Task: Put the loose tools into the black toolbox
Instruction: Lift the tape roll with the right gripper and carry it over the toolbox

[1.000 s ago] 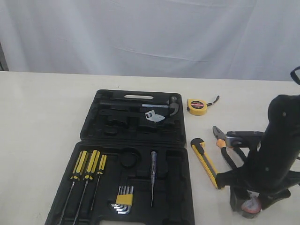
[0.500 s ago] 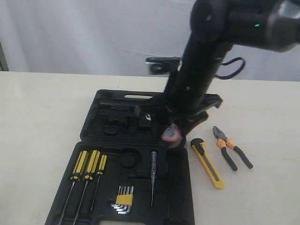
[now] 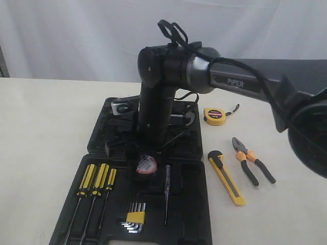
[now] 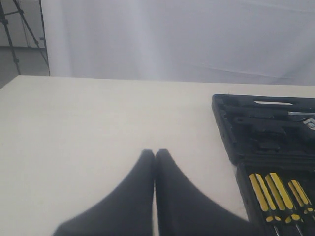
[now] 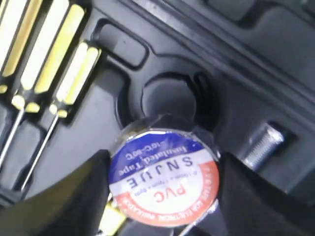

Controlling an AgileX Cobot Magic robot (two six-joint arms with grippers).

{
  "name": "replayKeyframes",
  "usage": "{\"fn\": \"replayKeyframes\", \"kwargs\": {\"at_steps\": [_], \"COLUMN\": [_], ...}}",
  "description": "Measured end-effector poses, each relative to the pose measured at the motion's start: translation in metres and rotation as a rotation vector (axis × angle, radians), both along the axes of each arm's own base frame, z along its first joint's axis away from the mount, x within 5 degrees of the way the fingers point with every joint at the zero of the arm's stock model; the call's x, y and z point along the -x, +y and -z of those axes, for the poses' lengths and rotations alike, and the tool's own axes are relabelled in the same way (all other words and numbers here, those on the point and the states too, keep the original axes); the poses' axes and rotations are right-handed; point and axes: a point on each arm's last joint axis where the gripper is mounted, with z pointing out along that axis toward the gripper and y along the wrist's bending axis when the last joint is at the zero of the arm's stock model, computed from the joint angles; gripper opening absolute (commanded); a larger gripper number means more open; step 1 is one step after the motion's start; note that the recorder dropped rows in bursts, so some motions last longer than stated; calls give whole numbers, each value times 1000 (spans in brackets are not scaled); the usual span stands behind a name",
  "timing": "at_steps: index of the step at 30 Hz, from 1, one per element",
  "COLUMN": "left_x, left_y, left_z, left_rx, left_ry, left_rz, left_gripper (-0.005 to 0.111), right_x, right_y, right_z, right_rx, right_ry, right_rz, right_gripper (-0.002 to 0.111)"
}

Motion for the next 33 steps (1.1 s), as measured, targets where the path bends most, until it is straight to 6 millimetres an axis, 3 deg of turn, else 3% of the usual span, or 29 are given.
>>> {"fn": "replayKeyframes", "kwargs": {"at_steps": [11, 30, 33], "left_x": [0, 0, 0], "left_y": [0, 0, 0], "left_z": [0, 0, 0], "left_rx": [0, 0, 0], "left_ry": [0, 0, 0], "left_rz": [0, 0, 0], "left_gripper": [0, 0, 0], "right_x": [-6, -11, -11], "right_y": [13, 14, 14], "right_z": [4, 24, 24], "right_rx": [51, 61, 57], "right_ry": [-68, -55, -53], "right_rz": [34, 81, 89], "right_gripper": [-1, -1, 5]}}
